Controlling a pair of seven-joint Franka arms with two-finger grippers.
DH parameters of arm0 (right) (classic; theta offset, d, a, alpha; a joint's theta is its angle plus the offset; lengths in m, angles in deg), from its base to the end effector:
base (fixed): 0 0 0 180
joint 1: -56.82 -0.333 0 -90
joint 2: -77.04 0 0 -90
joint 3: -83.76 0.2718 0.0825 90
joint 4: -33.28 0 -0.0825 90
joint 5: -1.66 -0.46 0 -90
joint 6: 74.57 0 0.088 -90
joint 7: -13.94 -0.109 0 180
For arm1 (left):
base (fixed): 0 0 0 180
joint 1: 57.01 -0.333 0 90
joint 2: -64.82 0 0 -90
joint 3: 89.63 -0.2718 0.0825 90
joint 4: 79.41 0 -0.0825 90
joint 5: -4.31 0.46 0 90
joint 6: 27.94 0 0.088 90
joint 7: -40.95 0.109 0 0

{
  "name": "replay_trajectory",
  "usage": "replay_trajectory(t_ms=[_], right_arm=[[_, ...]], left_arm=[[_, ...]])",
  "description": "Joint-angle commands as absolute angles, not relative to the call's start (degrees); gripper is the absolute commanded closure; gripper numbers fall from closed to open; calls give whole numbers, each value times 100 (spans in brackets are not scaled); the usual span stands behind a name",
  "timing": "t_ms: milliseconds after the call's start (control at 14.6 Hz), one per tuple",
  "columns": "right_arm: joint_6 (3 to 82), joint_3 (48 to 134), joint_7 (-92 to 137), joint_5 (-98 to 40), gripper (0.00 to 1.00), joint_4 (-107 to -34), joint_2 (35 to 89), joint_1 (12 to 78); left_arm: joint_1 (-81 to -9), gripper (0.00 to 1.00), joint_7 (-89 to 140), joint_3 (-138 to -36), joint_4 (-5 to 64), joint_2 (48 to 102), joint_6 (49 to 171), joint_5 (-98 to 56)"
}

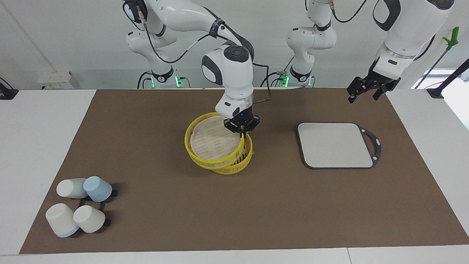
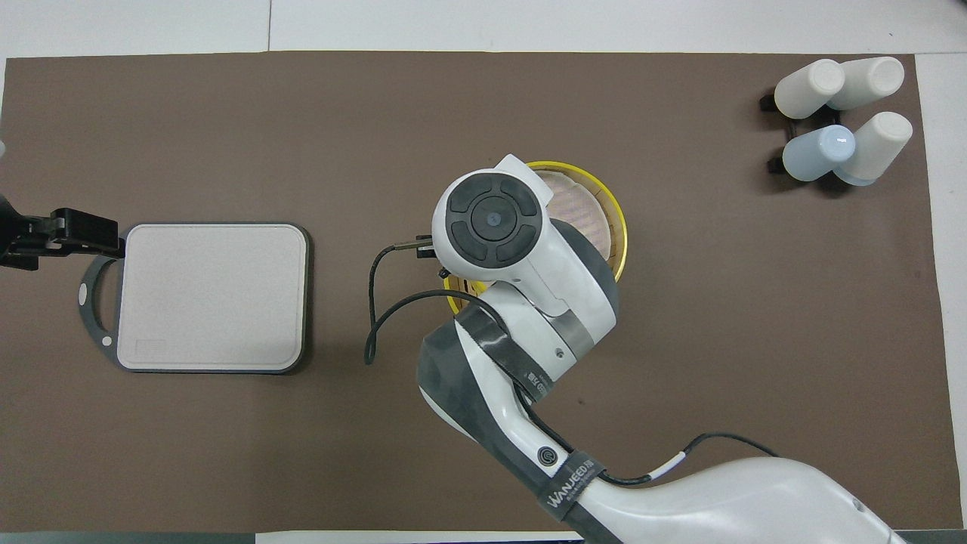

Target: Place bun in steamer

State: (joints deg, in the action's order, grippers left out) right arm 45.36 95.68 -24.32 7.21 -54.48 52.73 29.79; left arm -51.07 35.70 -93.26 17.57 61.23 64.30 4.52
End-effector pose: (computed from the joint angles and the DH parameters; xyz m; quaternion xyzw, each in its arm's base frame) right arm 0.5932 0.4530 0.3602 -0.9972 -0.0150 -0.0584 0.0443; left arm 0.6148 -0.0236 0.5538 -0.9996 -0.0255 0.0101 0.0005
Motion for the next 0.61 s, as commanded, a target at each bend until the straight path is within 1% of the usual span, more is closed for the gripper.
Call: replay_trajectory(t_ms=[0, 273, 546], right_arm=[[4453, 9545, -2552, 702, 100, -5250, 5173, 2949], [4531, 9553, -2807, 676, 100, -5320, 5147, 2703], [4584, 9545, -2860, 702, 100, -5486, 5138, 2606]], left_arm=[[-5245, 0, 3708, -9262, 1604, 6376, 6311, 466], [-5271, 0, 3726, -9236, 1595, 6262, 6320, 457], [-5271, 0, 3743, -9236, 1744, 5902, 6311, 422]])
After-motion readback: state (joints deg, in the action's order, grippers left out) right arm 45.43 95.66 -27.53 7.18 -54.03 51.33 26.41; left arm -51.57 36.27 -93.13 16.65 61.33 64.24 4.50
